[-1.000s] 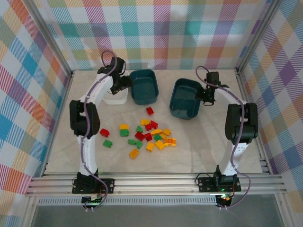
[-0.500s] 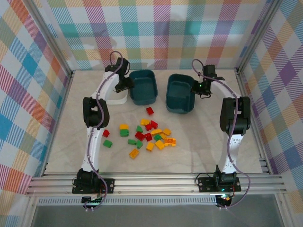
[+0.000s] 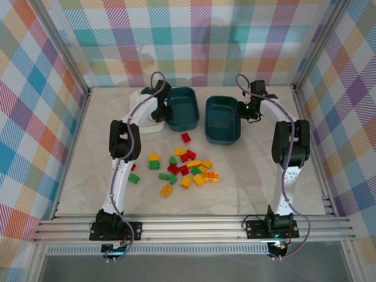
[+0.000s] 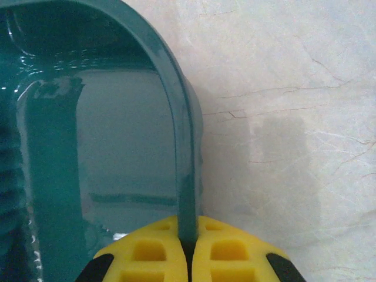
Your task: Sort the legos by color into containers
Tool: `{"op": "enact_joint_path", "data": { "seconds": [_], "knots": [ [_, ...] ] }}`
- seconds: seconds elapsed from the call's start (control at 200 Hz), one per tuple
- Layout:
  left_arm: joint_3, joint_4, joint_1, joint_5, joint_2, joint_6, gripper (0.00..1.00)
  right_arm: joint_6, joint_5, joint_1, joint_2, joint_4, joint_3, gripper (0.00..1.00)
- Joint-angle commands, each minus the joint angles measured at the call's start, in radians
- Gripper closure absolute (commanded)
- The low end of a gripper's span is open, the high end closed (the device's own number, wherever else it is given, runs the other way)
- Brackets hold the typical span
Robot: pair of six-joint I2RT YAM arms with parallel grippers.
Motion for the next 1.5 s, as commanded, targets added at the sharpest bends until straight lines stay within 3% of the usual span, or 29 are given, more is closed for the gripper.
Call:
{"op": "enact_joint_path", "data": {
  "seconds": [0.0, 0.29, 0.685, 0.91, 0.98, 1.135, 1.275, 1.495],
  "knots": [
    [-0.014, 0.001, -0.017, 0.014, -0.065, 0.020, 0.65, -0.065, 0.005, 0.005, 0.010, -0.047, 0.073, 1.00],
    [-0.064, 0.023, -0.030, 0.021, -0.107, 0.088, 0.71, -0.085, 0.004, 0.004, 0.097, -0.128, 0.193, 1.00],
    [-0.106, 0.044, -0.035, 0.042, -0.115, 0.115, 0.68, -0.022, -0.052, 0.008, 0.153, -0.158, 0.266, 1.00],
    [-0.059, 0.010, -0.035, 0.055, -0.136, 0.117, 0.49, 0.018, -0.034, 0.011, 0.209, -0.167, 0.333, 1.00],
    [-0.042, -0.004, -0.035, 0.065, -0.151, 0.120, 0.38, 0.019, -0.037, 0.015, 0.231, -0.178, 0.369, 0.98],
    [-0.043, -0.015, -0.035, 0.089, -0.213, 0.120, 0.01, 0.029, -0.019, 0.023, 0.269, -0.183, 0.423, 0.94],
    [-0.132, 0.032, -0.035, 0.091, -0.321, 0.094, 0.00, 0.001, -0.003, 0.035, 0.302, -0.229, 0.494, 0.86],
    [-0.352, 0.127, -0.036, 0.135, -0.517, 0.018, 0.00, 0.026, -0.004, 0.037, 0.273, -0.226, 0.483, 0.58]
  ]
}}
